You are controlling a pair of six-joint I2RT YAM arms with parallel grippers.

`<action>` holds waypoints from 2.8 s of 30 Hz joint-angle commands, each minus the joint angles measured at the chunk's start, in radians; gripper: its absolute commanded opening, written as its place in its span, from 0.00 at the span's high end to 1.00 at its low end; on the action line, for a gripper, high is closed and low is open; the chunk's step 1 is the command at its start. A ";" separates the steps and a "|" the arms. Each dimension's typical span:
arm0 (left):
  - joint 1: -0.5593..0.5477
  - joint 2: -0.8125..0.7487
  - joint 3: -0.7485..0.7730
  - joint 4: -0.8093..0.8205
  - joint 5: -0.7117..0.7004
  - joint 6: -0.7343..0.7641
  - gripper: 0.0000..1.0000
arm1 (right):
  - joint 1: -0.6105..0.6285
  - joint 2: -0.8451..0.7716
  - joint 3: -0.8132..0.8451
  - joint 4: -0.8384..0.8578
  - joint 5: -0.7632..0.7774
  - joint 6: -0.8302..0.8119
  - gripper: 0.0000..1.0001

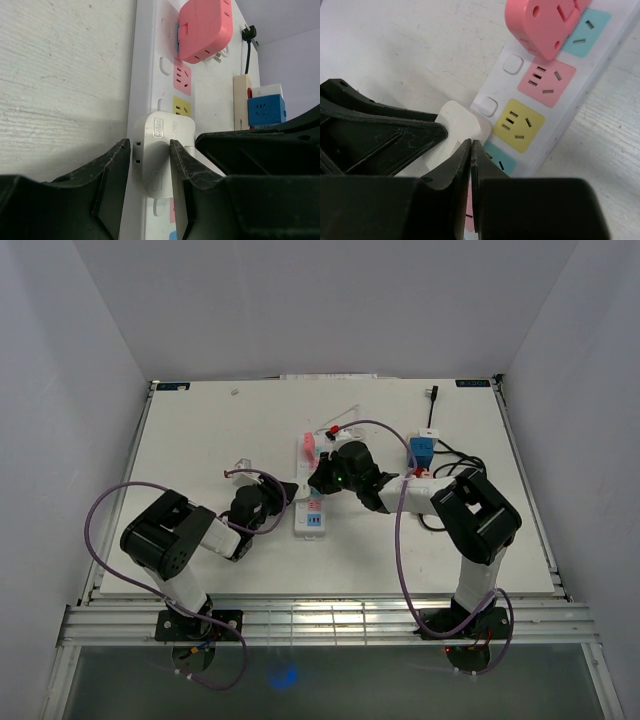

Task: Insert the plug
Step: Insert the plug into the socket.

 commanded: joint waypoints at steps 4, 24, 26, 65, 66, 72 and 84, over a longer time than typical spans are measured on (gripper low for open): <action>-0.055 -0.050 0.006 -0.267 -0.031 0.069 0.53 | -0.006 -0.025 -0.029 0.028 -0.016 0.012 0.92; -0.103 -0.044 0.049 -0.297 -0.051 0.072 0.54 | -0.064 -0.235 -0.179 -0.132 0.126 -0.014 0.38; -0.110 -0.049 0.053 -0.305 -0.051 0.069 0.55 | -0.082 -0.213 -0.190 -0.118 0.102 -0.010 0.33; -0.189 -0.086 0.144 -0.432 -0.128 0.090 0.56 | -0.211 0.080 -0.141 0.280 -0.452 0.280 0.08; -0.189 -0.082 0.147 -0.434 -0.129 0.092 0.56 | -0.210 0.086 -0.134 0.264 -0.452 0.279 0.11; -0.190 -0.058 0.158 -0.435 -0.134 0.095 0.56 | -0.211 0.106 -0.092 0.174 -0.418 0.253 0.25; -0.190 -0.033 0.158 -0.437 -0.143 0.085 0.55 | -0.194 0.123 -0.044 0.095 -0.389 0.207 0.22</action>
